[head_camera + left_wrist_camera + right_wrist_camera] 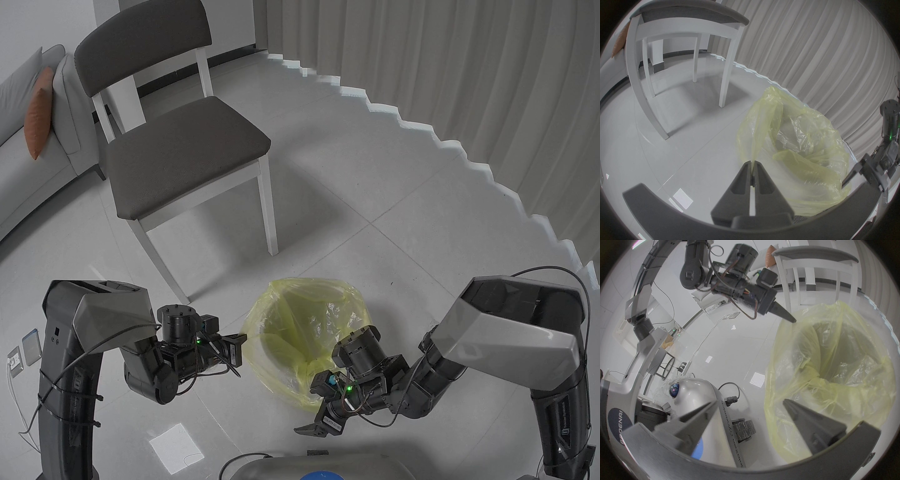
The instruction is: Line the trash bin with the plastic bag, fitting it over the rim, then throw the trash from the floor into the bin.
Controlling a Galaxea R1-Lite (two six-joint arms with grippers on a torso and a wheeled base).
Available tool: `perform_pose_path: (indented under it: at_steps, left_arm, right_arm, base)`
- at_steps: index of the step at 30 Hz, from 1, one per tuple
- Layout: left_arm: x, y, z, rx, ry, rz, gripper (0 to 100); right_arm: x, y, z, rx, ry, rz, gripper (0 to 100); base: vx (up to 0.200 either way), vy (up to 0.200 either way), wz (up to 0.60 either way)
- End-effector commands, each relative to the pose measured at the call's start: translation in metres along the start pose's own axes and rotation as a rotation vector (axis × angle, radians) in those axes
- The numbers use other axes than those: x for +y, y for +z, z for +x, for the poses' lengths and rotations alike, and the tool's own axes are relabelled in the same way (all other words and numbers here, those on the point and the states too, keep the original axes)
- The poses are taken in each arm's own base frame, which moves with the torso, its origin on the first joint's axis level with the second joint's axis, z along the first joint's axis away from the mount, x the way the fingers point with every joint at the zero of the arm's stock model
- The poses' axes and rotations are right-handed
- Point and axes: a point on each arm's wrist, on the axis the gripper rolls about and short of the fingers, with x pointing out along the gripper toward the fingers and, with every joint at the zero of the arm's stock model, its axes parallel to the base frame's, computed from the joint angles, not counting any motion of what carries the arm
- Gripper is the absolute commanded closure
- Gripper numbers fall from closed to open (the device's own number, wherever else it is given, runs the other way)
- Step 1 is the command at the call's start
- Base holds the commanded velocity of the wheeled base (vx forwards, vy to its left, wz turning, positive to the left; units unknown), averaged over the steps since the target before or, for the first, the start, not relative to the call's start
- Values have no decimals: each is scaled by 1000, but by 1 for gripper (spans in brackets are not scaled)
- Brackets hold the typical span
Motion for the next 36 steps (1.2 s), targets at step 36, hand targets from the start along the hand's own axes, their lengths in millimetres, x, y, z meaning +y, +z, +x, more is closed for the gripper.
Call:
perform_pose_path:
  at_steps: [36]
  left_arm:
    - [-8, -7, -10, -29, -14, 16, 100]
  right_arm:
    - [-165, 10, -87, -226, -324, 282, 0]
  base:
    - [0, 0, 0]
